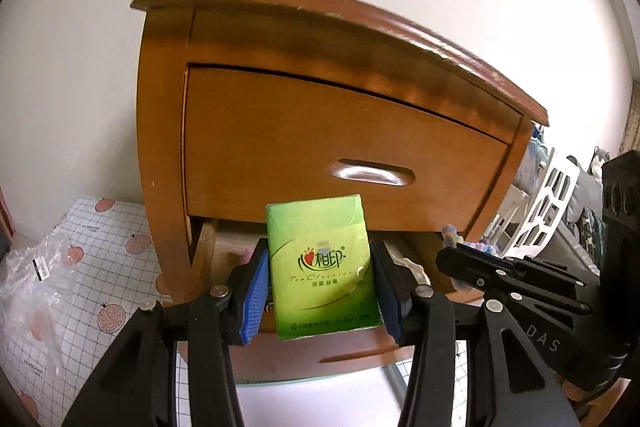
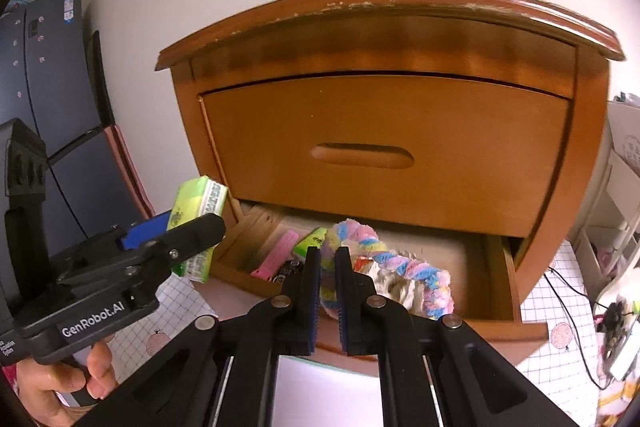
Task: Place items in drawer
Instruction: 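Carry the tissue pack and hair tie up into the open drawer with both tools, then open both tools to release the tissue pack and hair tie in the drawer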
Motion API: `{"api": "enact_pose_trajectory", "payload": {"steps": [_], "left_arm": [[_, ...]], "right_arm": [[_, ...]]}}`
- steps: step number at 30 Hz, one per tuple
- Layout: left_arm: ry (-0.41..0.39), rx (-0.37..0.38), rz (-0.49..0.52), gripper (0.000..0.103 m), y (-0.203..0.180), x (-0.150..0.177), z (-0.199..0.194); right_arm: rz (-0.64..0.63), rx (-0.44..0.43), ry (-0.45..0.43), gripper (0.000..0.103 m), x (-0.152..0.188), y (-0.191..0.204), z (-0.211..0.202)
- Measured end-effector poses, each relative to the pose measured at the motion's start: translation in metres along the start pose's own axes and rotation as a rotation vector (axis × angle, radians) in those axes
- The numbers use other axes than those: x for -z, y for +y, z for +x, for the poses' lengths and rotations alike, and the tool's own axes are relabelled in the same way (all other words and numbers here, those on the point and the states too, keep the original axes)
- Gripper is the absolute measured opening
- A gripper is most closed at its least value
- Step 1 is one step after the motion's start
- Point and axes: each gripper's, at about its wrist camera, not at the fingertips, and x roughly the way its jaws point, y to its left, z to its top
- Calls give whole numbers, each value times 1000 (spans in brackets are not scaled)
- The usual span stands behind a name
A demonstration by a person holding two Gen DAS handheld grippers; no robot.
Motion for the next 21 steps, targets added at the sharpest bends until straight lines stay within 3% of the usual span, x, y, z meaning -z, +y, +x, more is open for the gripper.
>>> {"api": "enact_pose_trajectory", "payload": {"steps": [12,21], "left_arm": [[129,-18,-17,50,15,6,63],[179,-56,-37,50,25,9,90]], "right_arm": [[-5,58,120,8,-7,-3,61],[-5,80,187,11,-6,-4,94]]}}
